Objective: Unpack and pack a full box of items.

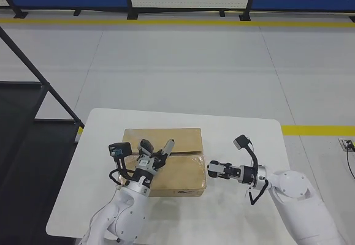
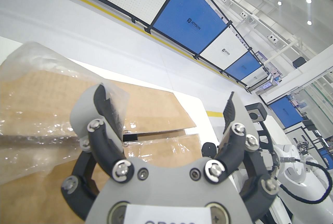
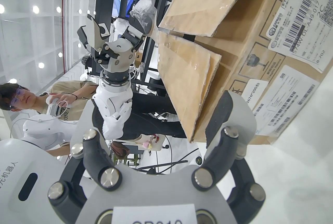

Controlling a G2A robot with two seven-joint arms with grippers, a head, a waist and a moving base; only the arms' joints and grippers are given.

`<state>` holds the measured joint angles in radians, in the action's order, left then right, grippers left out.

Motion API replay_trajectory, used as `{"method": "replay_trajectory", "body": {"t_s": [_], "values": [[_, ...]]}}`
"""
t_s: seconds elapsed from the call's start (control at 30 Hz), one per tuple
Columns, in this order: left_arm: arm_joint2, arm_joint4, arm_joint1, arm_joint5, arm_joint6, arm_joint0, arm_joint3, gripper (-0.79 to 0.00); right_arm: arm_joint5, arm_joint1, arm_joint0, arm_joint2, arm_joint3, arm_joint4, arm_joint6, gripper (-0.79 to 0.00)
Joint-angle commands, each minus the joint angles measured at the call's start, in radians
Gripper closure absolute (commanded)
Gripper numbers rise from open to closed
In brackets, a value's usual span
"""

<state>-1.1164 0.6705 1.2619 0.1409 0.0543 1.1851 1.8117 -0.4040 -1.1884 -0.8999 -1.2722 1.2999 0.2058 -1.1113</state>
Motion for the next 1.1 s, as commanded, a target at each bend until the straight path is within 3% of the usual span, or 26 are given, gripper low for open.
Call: {"method": "replay_trajectory", "body": {"t_s": [0.0,0.17,0.53,1.07], "values": [[0.000,0.000,0.000,0.000,0.000,0.000,0.000,-0.785,0.000,0.000,0.000,0.000,0.000,0.000,0.000,-0.785],[-0.004,0.059,-0.002,-0.006,-0.013,-0.001,0.000,-0.785,-0.006,0.003,-0.018,-0.013,0.016,0.040,0.022,-0.785],[0.090,0.305,0.012,0.028,-0.102,-0.053,-0.016,-0.785,-0.008,0.017,-0.045,-0.032,0.036,0.049,0.019,-0.785],[0.157,0.390,0.037,-0.029,-0.218,-0.114,-0.076,-0.785,-0.014,0.037,-0.082,-0.061,0.059,0.069,0.020,-0.785]]}}
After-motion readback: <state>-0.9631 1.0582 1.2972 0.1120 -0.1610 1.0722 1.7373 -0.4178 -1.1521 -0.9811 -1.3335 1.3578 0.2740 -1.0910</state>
